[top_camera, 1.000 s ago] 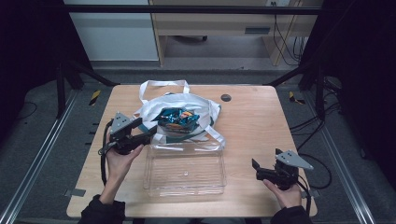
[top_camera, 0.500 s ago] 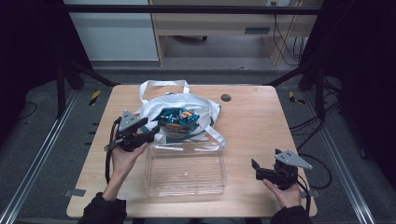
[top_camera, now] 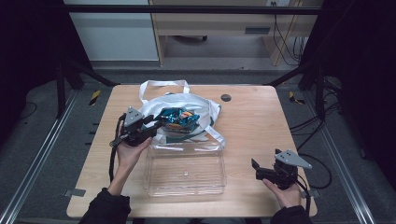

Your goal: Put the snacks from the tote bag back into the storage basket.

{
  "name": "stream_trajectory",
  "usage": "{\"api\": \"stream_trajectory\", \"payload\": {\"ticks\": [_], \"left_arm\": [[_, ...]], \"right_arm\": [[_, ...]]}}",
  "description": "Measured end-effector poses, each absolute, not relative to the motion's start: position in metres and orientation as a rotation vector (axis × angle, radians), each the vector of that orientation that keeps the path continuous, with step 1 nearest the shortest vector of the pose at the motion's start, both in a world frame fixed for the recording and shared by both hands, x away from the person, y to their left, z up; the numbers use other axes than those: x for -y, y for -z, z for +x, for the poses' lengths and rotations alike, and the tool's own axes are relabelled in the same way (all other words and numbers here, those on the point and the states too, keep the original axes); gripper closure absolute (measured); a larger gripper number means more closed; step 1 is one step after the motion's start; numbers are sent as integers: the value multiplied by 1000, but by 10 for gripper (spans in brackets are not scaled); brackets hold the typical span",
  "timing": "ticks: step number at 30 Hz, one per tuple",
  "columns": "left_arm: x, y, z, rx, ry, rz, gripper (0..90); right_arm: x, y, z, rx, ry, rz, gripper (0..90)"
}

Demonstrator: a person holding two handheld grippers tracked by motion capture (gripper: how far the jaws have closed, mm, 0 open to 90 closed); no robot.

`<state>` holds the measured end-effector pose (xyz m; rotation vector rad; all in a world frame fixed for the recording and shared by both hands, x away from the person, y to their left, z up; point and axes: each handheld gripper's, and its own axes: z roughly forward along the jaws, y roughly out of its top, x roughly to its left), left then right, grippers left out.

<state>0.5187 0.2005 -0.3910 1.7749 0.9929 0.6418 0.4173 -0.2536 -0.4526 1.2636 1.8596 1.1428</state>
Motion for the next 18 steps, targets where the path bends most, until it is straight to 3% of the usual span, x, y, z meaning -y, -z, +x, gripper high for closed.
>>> {"api": "stream_trajectory", "payload": {"ticks": [10, 16, 18], "left_arm": [[-201, 393, 518, -1019, -621, 1781, 796], [-201, 394, 516, -1021, -631, 1777, 818], [-201, 393, 516, -1002, -636, 1769, 765]], "right_arm": [[249, 453, 419, -1879, -1142, 1250, 48], [249, 452, 419, -1875, -1142, 1255, 48], [250, 453, 418, -1876, -1142, 1255, 48]]}}
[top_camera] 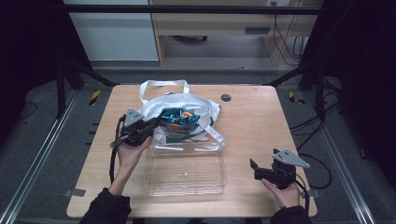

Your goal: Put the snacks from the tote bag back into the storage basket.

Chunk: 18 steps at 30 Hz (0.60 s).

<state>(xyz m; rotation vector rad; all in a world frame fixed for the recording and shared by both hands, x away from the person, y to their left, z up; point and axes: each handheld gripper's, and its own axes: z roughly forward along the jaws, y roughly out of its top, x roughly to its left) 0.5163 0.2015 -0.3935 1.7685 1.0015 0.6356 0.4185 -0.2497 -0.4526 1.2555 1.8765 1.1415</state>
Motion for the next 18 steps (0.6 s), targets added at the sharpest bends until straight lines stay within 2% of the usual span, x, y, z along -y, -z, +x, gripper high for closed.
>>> {"api": "stream_trajectory", "payload": {"ticks": [5, 6, 11, 15, 18], "left_arm": [[-198, 390, 518, -982, -644, 1758, 593], [-196, 390, 519, -980, -639, 1763, 582], [-194, 392, 523, -976, -646, 1765, 604], [-195, 392, 524, -994, -634, 1766, 702], [-194, 392, 523, -1018, -609, 1749, 739]], "right_arm": [[250, 452, 419, -1875, -1142, 1259, 48], [250, 452, 419, -1875, -1143, 1258, 48], [250, 453, 420, -1876, -1138, 1259, 48], [250, 453, 421, -1877, -1134, 1261, 47], [250, 453, 420, -1879, -1135, 1260, 48]]}}
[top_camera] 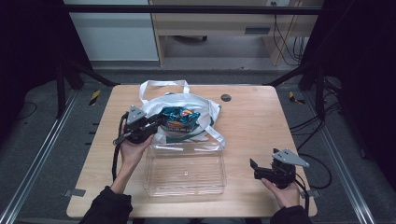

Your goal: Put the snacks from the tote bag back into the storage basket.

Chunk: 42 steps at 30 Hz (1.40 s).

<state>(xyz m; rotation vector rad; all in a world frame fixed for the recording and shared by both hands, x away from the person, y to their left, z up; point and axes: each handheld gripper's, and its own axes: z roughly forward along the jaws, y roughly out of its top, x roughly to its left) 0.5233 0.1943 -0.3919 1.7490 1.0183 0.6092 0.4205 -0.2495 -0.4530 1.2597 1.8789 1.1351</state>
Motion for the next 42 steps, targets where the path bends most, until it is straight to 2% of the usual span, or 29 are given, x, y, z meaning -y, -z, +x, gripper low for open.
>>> {"api": "stream_trajectory", "payload": {"ticks": [7, 15, 29, 42], "left_arm": [[-190, 390, 518, -1004, -612, 1764, 831], [-187, 390, 514, -998, -634, 1775, 883], [-191, 379, 505, -987, -586, 1678, 897], [-198, 355, 489, -932, -604, 1584, 899]], "right_arm": [[250, 452, 420, -1876, -1139, 1261, 48], [251, 453, 419, -1879, -1136, 1259, 50], [251, 453, 418, -1885, -1134, 1260, 51], [251, 453, 418, -1887, -1132, 1259, 51]]}}
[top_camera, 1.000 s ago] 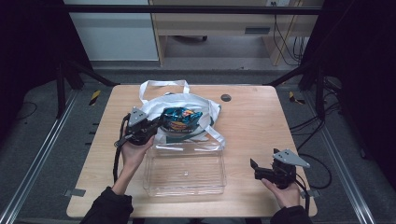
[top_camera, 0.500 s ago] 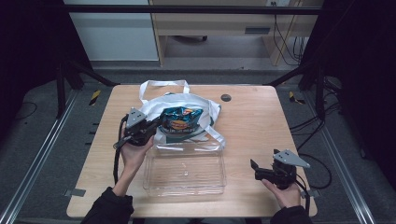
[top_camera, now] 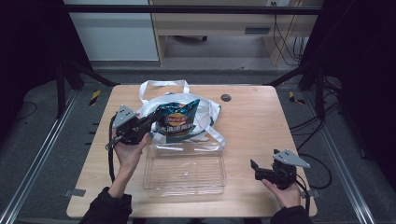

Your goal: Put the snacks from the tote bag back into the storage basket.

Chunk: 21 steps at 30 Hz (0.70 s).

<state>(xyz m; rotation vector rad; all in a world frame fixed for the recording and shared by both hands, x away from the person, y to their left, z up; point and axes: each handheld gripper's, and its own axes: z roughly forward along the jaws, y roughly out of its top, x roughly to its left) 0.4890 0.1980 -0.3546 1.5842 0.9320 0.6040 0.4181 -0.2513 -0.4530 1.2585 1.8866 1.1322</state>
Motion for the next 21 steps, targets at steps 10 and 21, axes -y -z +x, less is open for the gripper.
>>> {"api": "stream_trajectory", "payload": {"ticks": [10, 21], "left_arm": [[-200, 335, 474, -887, -606, 1526, 900], [-205, 312, 454, -849, -594, 1447, 900]], "right_arm": [[251, 453, 418, -1886, -1135, 1263, 51], [251, 453, 418, -1888, -1132, 1258, 52]]}}
